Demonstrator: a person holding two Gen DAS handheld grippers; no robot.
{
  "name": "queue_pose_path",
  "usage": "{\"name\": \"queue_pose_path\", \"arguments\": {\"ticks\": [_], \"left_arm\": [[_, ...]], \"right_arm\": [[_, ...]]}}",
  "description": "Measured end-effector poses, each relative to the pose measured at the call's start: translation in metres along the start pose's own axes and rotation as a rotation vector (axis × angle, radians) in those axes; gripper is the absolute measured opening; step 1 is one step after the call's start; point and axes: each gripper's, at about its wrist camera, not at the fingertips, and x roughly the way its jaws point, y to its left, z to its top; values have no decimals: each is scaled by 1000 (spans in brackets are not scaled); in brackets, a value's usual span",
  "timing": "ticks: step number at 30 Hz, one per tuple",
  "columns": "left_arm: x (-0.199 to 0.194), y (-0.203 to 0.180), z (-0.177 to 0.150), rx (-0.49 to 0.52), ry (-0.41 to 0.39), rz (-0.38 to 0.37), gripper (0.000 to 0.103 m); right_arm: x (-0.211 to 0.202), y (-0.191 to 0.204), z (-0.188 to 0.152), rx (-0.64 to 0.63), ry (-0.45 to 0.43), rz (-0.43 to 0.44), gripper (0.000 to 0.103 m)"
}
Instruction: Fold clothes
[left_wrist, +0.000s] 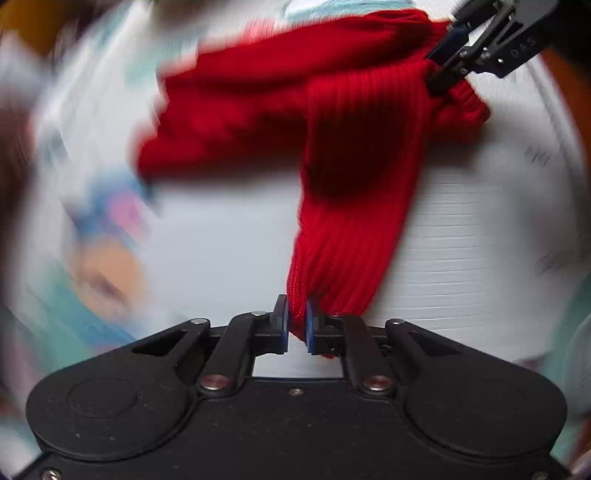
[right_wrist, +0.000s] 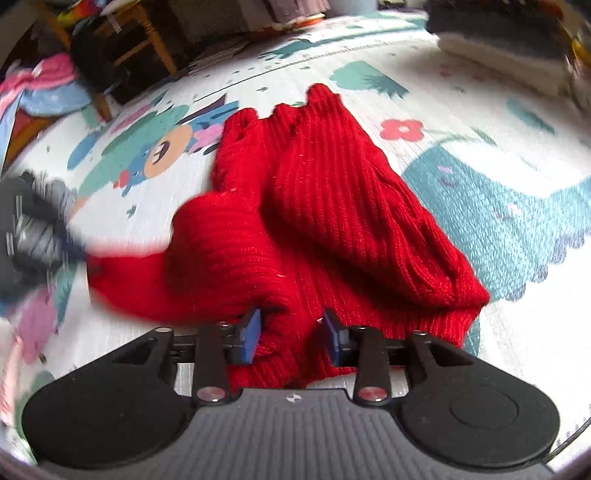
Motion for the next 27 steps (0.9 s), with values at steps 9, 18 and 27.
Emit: {"name": "queue_pose_path", "arguments": {"ticks": [9,18,27], "left_arm": [[-2,58,79,214,-218,171,7],[47,83,102,237,-161,-33,7],[75,139,102,-301,-118,-132,46]], "right_arm": [[-4,10,0,-130,-12,-85,61],[-30,25,-1,-328,-181,-103,61],[-2,35,68,-386,-210,17,48]]}}
